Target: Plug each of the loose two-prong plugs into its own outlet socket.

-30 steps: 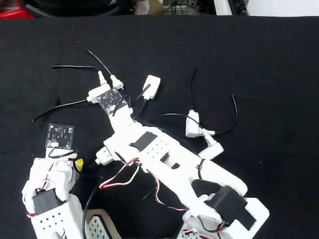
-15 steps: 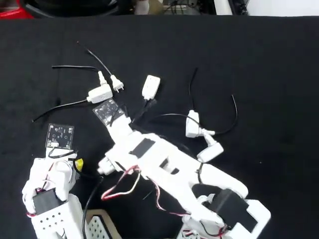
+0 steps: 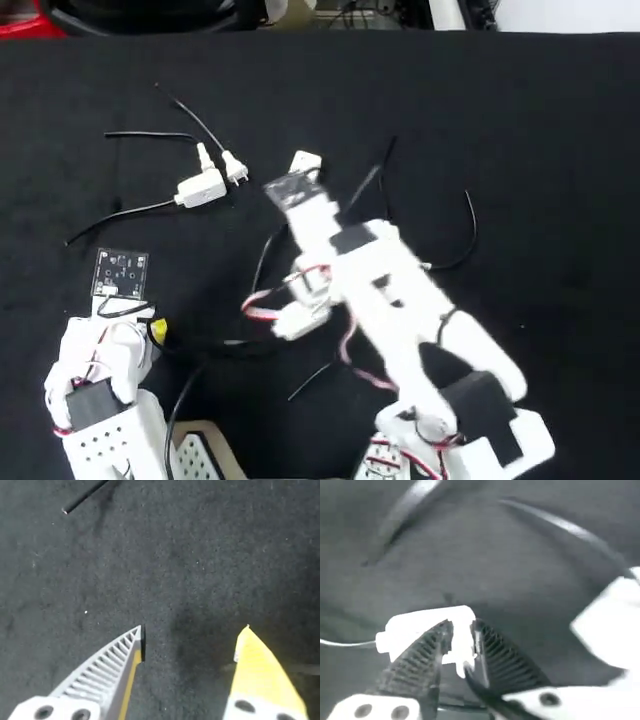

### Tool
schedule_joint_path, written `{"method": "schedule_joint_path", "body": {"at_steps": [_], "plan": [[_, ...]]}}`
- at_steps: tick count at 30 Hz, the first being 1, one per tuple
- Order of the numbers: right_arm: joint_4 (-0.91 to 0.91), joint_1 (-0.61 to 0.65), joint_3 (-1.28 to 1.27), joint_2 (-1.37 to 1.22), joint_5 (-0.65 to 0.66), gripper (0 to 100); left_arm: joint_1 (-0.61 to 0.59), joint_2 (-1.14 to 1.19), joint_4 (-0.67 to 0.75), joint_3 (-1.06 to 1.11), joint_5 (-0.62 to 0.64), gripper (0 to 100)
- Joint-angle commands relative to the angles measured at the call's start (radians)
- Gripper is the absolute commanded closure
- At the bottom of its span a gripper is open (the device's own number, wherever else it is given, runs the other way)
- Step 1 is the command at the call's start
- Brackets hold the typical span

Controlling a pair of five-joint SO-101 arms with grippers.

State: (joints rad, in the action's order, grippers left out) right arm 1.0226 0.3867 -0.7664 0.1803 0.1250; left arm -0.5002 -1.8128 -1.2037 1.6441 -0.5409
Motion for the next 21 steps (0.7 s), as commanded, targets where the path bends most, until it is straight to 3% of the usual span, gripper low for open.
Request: {"method": "schedule_joint_path", "body": {"at_steps": [1,5,8,13,16,21], "plan": [[0.014,-0.230,-0.005,-0.013,0.166,98.6,-0.007,-0.008,-0.006,-0.004,-0.006,71],[0.014,-0.394,-0.005,-0.016,0.315,98.5,-0.002,-0.008,-0.008,-0.004,-0.003,71],[0.037,-0.430,-0.007,-0.010,0.367,94.9,0.059,-0.009,-0.008,-0.018,0.002,71],[0.226,-0.394,0.133,-0.010,0.358,67.1,0.193,-0.003,0.009,-0.208,0.189,71],[0.388,-0.394,0.295,-0.010,0.358,63.8,0.302,0.017,0.124,-0.274,0.311,70],[0.703,-0.423,0.630,-0.010,0.356,70.9,0.529,0.276,0.416,-0.292,0.407,71]]}}
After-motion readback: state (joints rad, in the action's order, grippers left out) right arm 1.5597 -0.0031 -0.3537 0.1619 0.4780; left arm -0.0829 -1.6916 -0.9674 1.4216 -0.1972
